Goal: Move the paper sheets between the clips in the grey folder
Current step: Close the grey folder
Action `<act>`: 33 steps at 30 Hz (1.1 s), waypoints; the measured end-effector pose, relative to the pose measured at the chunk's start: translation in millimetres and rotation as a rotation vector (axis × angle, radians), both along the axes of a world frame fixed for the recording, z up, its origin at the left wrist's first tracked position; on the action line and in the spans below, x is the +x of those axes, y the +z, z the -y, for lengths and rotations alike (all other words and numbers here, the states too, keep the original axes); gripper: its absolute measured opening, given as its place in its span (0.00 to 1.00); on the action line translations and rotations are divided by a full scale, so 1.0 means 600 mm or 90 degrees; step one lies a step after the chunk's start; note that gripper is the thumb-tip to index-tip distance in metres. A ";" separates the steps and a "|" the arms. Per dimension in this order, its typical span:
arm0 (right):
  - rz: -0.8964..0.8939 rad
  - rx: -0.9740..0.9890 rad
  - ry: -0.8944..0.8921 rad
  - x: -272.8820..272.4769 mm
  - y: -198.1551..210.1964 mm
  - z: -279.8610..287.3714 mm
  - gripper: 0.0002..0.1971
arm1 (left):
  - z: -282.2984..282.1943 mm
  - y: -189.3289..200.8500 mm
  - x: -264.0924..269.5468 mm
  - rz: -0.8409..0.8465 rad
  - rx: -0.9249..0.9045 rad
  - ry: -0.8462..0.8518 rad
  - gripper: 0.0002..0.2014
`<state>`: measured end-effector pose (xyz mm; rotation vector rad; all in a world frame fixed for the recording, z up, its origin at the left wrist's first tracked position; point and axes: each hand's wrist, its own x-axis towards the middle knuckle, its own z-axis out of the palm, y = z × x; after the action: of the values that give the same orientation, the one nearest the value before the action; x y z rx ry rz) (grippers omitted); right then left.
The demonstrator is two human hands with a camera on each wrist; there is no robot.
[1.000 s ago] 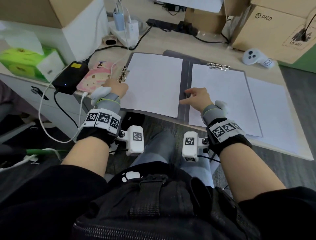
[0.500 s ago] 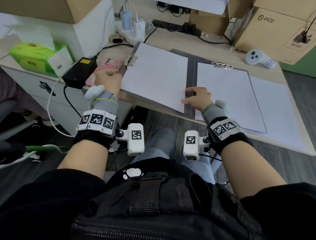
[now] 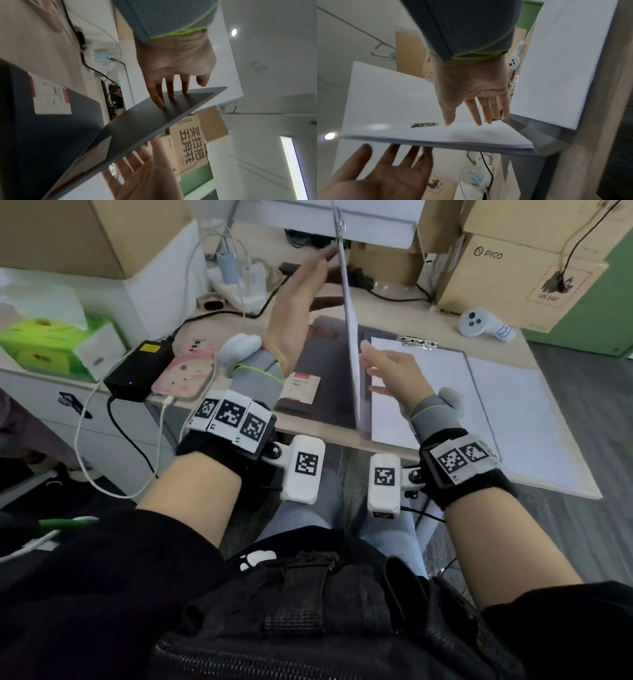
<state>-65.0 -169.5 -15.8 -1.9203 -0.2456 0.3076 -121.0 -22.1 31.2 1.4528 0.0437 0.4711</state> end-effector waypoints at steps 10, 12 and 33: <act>0.006 0.364 -0.189 -0.008 0.030 0.133 0.25 | 0.147 -0.082 0.088 -0.131 0.263 -0.141 0.24; -0.013 0.482 -0.273 -0.003 0.018 0.165 0.30 | 0.149 -0.114 0.100 -0.233 0.285 -0.080 0.27; 0.104 -0.165 -0.226 0.021 -0.071 0.195 0.17 | 0.110 -0.165 0.122 -0.430 0.313 0.142 0.32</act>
<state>-52.2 -286.7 -58.6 -2.2036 0.0331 -0.0581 -47.7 -88.4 -68.0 2.0519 0.6731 0.1504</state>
